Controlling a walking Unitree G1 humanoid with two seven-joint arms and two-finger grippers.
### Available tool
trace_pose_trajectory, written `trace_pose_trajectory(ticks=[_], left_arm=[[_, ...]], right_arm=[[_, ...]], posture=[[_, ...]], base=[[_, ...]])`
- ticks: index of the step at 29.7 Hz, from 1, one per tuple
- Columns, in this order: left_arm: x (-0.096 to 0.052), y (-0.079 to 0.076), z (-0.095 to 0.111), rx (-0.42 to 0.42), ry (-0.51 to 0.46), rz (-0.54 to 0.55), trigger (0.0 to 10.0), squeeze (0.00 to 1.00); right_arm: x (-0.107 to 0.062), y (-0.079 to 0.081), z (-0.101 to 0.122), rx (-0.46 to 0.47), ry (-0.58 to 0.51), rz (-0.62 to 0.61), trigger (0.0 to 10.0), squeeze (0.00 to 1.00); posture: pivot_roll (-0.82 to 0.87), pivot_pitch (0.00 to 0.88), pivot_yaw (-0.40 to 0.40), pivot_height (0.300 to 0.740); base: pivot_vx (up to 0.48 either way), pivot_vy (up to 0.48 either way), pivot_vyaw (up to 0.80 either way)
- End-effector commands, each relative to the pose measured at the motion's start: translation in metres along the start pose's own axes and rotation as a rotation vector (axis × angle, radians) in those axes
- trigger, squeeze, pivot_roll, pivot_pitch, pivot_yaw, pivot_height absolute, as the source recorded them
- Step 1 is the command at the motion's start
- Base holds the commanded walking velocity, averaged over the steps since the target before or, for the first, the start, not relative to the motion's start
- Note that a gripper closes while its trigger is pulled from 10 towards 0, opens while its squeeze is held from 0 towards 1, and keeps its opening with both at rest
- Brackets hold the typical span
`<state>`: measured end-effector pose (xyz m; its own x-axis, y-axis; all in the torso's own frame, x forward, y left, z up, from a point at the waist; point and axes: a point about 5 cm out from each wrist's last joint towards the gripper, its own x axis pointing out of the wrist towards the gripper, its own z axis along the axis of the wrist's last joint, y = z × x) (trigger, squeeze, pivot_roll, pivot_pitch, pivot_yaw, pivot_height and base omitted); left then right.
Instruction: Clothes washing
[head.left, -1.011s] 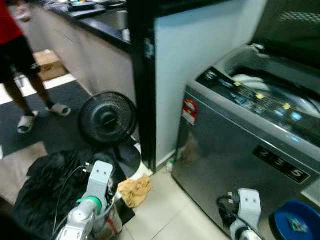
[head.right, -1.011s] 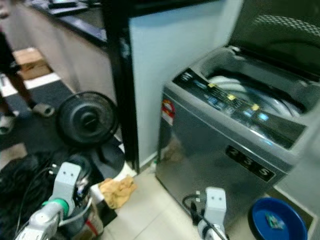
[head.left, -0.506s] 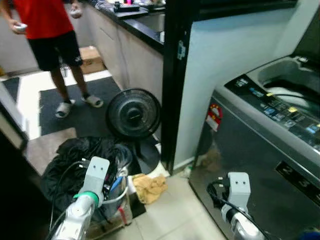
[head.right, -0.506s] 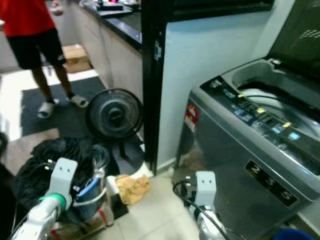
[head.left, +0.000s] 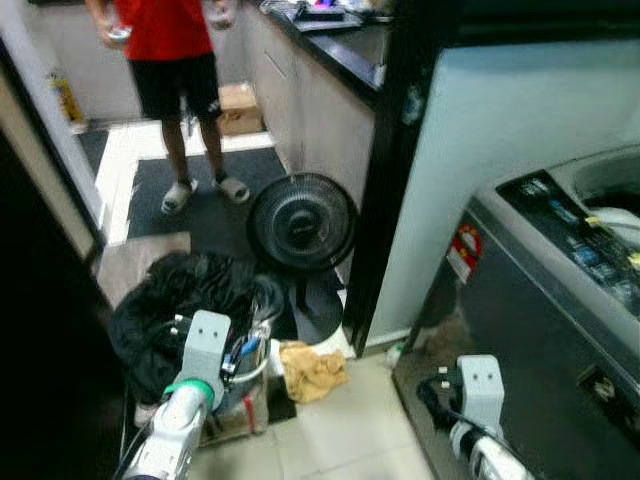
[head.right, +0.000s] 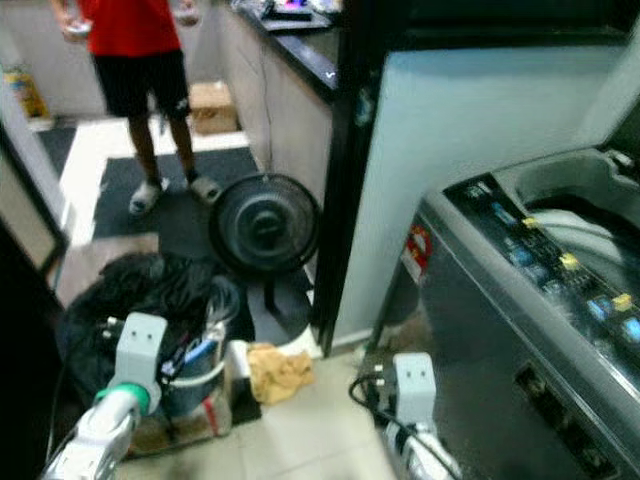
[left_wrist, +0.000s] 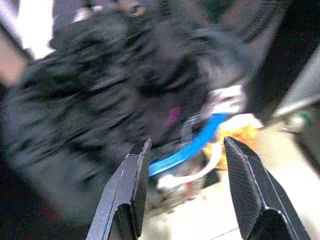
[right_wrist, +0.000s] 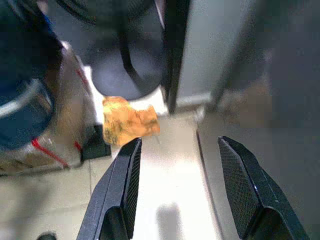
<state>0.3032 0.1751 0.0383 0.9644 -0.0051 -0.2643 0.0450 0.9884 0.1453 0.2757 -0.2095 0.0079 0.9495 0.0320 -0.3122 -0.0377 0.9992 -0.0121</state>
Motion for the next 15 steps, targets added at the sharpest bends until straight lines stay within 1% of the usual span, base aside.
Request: trace_pose_trajectory(ticks=[1, 12, 14, 15], left_arm=[[-0.0034, 0.0024, -0.0083, -0.002, 0.021, 0.012, 10.0, 0.00], [-0.0016, 0.0033, -0.0060, 0.009, 0.013, 0.007, 10.0, 0.00], [-0.0014, 0.0032, -0.0051, 0.011, 0.005, 0.008, 10.0, 0.00], [-0.0011, 0.0032, -0.0041, 0.017, -0.003, 0.010, 10.0, 0.00]], right_arm=[[-0.0004, 0.0031, -0.0030, 0.007, 0.010, 0.010, 10.0, 0.00], [0.0024, 0.0084, 0.0005, 0.028, -0.015, 0.009, 10.0, 0.00], [0.0025, 0.0090, 0.0014, 0.040, -0.025, 0.007, 10.0, 0.00], [0.0028, 0.0095, 0.0029, 0.057, -0.038, 0.004, 10.0, 0.00]], posture=[[-0.01, 0.000, -0.029, 0.740], [-0.01, 0.000, -0.014, 0.740], [-0.01, 0.000, -0.014, 0.740], [-0.01, 0.000, -0.011, 0.740]], base=[[0.000, 0.000, 0.77], [0.000, 0.000, 0.77], [0.000, 0.000, 0.44], [0.000, 0.000, 0.00]])
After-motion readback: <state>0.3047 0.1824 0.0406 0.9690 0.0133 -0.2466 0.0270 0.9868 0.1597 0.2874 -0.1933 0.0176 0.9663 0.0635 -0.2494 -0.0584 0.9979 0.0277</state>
